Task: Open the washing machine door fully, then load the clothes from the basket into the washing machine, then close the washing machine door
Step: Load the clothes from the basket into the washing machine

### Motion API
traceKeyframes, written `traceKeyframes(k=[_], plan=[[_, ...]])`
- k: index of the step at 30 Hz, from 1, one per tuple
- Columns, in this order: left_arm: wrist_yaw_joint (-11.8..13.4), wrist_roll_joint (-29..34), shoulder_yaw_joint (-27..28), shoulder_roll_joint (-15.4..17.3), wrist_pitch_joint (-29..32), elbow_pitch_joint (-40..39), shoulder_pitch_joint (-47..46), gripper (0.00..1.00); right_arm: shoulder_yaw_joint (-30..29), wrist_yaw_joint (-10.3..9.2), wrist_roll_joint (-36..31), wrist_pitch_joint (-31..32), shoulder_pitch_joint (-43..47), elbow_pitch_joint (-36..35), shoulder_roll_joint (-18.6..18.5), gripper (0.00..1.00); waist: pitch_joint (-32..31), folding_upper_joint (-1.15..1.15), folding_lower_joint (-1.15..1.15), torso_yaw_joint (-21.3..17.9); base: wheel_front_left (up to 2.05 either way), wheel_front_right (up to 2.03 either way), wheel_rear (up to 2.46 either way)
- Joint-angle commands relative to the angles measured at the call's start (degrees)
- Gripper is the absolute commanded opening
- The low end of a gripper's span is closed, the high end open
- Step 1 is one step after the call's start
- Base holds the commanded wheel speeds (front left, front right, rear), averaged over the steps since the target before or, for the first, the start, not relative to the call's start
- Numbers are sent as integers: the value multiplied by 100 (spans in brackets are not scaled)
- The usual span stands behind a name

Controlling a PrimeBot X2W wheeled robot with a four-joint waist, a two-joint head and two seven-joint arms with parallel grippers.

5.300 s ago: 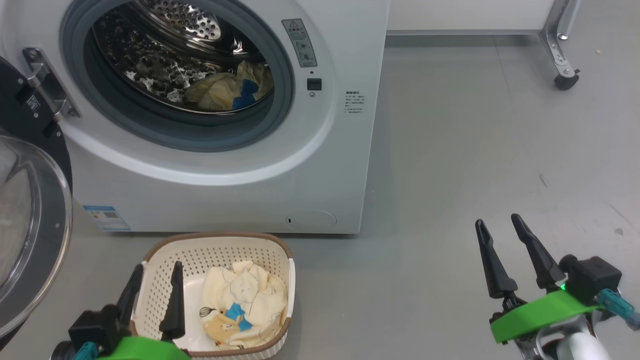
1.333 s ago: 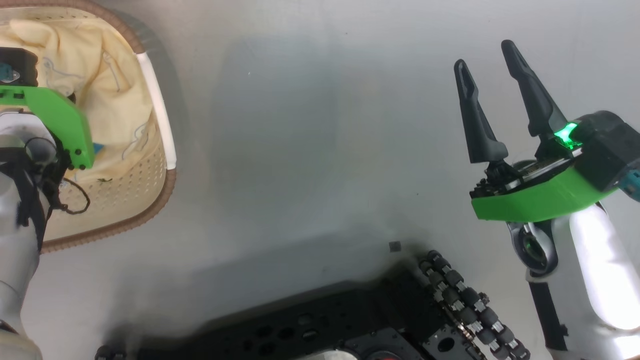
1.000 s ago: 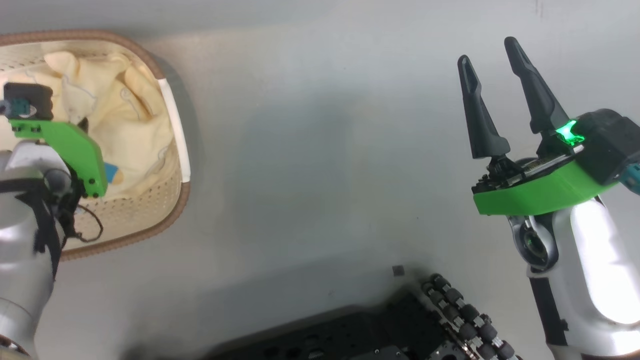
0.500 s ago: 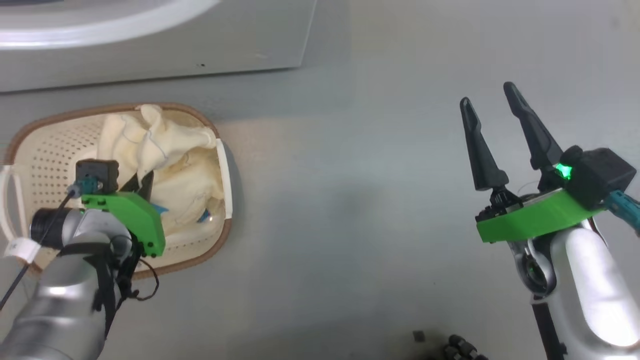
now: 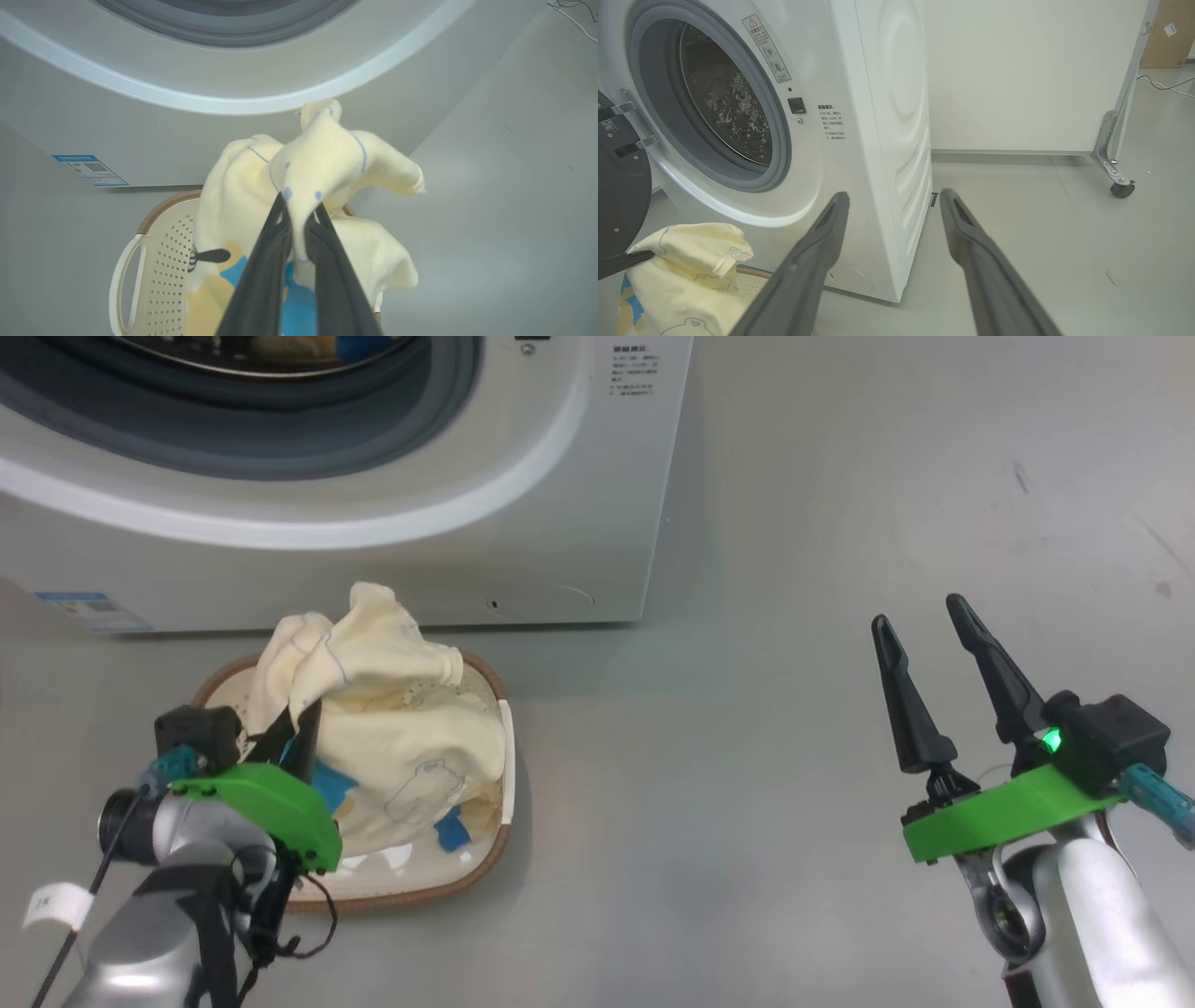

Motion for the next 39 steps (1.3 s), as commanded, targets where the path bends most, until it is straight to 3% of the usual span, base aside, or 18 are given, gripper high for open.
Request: traceKeyframes(k=[1,10,16,25,39], plan=[[82,92,311,280,-80,-241,161,0,79,20,48,-37,33,-142,-80,100,-372,-1,1,206,0,0,0],[526,819,1462,418,-81,-1868,1472,0,96,20,138,-37,386,-28,-119,100,-1077,-1,1,288,0,0,0],[674,1254,2038,322,-81,-2772,2333,0,108,20,205,-37,655,44,-144,100,-1529,-1,1,279,0,0,0],[618,1650,2505,66,-82,-3341,3140,0,121,20,278,-37,918,88,-201,100,-1927,-1,1,279,0,0,0],[441,2014,2888,-361,-82,-3575,3519,0,154,20,291,-37,1000,108,-165,100,-1991,-1,1,307,0,0,0]])
